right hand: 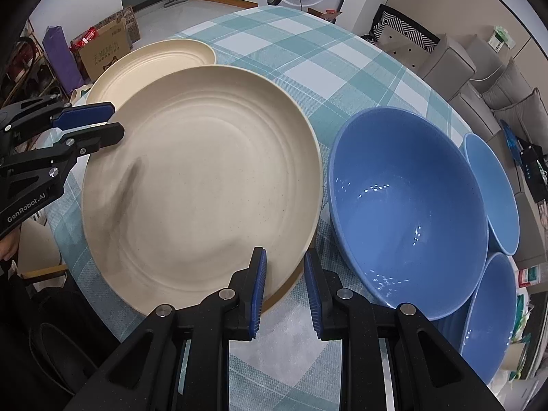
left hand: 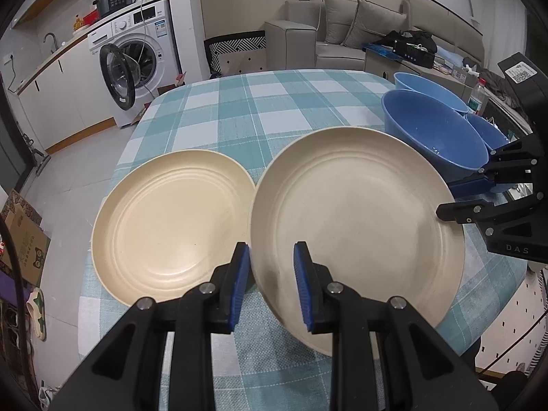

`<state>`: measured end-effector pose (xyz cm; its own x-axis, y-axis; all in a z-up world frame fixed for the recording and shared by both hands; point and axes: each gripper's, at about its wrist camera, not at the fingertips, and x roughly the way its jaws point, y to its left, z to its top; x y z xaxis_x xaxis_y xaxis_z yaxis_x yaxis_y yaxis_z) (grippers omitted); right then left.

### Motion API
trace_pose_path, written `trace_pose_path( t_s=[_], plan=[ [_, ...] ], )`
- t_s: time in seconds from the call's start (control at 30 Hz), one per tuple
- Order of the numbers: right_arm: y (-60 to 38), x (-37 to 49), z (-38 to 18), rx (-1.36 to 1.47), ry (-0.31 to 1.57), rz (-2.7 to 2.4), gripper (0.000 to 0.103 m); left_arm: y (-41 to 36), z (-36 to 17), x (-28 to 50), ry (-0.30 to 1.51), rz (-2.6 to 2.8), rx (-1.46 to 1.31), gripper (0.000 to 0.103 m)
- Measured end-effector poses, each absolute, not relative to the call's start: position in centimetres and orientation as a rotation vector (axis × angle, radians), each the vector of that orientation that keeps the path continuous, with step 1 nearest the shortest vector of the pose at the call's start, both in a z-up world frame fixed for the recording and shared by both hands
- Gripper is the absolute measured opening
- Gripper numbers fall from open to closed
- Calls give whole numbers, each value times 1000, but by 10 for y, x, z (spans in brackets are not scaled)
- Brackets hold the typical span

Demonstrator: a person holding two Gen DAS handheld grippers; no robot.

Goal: Organize plates and bowls
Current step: 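Lower the plates flat onto the cloth and open both tools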

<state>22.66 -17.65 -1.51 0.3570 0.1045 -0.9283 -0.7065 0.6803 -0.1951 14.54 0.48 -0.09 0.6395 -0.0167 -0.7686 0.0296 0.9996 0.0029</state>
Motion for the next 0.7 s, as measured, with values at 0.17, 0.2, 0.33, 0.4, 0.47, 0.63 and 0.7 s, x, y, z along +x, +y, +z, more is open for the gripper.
trace_pose_path(
  t_s=[0.17,0.2,0.33,0.4,0.47,0.63,0.7],
  plan=[
    [-179,226,-18,-663,1095,563,23,1,-4,149,887,-31,29,25],
    [-178,226,-19,-668,1098,561,23,0,-5,150,890,-31,33,25],
    [-179,227,-25,-682,1113,555,23,-3,-7,152,899,-34,43,25],
    [-178,227,-28,-686,1118,552,23,-5,-8,153,903,-35,45,25],
    [-178,229,-30,-691,1120,550,23,-5,-9,153,905,-35,47,25],
    [-178,231,-31,-692,1121,545,23,-6,-11,154,910,-38,47,25],
    [-178,230,-31,-694,1122,543,23,-7,-12,155,912,-39,48,25]
  ],
)
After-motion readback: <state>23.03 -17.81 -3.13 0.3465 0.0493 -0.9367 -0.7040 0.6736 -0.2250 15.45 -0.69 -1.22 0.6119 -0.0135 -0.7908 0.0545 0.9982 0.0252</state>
